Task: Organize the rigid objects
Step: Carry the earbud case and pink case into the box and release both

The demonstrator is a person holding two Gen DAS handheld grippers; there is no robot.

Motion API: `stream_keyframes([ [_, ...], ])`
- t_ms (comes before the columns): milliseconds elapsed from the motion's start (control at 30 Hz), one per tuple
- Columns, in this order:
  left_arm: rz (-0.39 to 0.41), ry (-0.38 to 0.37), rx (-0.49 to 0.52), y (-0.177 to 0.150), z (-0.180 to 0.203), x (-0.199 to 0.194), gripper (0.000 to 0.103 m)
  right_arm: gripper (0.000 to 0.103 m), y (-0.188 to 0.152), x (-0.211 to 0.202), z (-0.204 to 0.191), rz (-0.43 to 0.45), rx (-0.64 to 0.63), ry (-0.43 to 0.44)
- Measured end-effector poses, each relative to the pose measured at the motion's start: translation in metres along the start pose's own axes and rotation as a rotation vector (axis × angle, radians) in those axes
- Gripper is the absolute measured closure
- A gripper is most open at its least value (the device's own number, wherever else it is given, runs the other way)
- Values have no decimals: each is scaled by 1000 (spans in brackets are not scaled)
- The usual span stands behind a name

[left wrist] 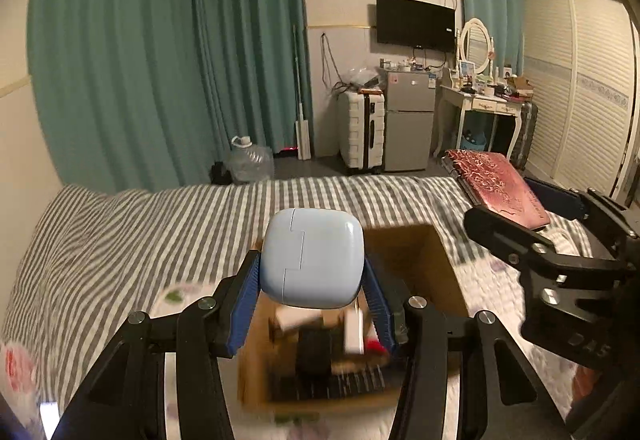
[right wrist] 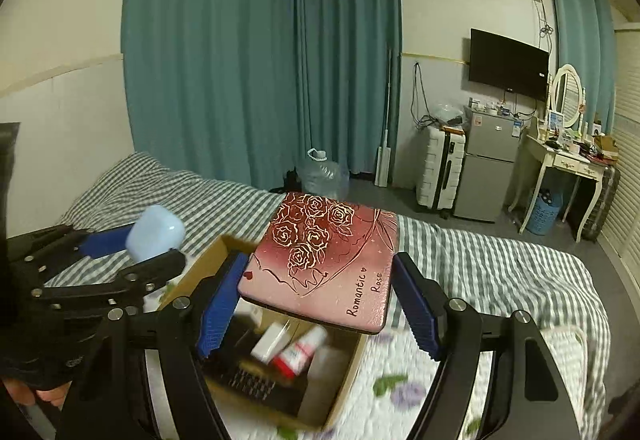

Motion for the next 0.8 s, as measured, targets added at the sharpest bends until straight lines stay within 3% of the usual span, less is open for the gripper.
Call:
stream_keyframes([
  [200, -88, -38, -22, -21, -3, 76, 52, 30, -18, 46, 12, -32, 13, 2],
  [400, -178, -69, 9, -45, 4, 119, 52, 30, -36, 78, 15, -90, 31, 22],
  [500, -204, -81, 7, -52, 4, 125, 50, 30, -36, 77, 16, -87, 25, 23],
  [633, -177, -35, 8, -51, -1, 119, 43, 29, -43, 74, 17, -97, 28, 19],
  [800, -166, -48, -73, -46, -19, 94, 43, 29, -53, 72, 16, -124, 29, 36],
])
Point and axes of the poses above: each gripper's, at about its wrist camera, not at the fingertips, and x roughly the way its jaws point, z to its right, y to its top, the point moved 9 cm from there along x, roughly the way its jaws point, and after that the axes turned 8 degrees about -x, right-handed, at the moved point
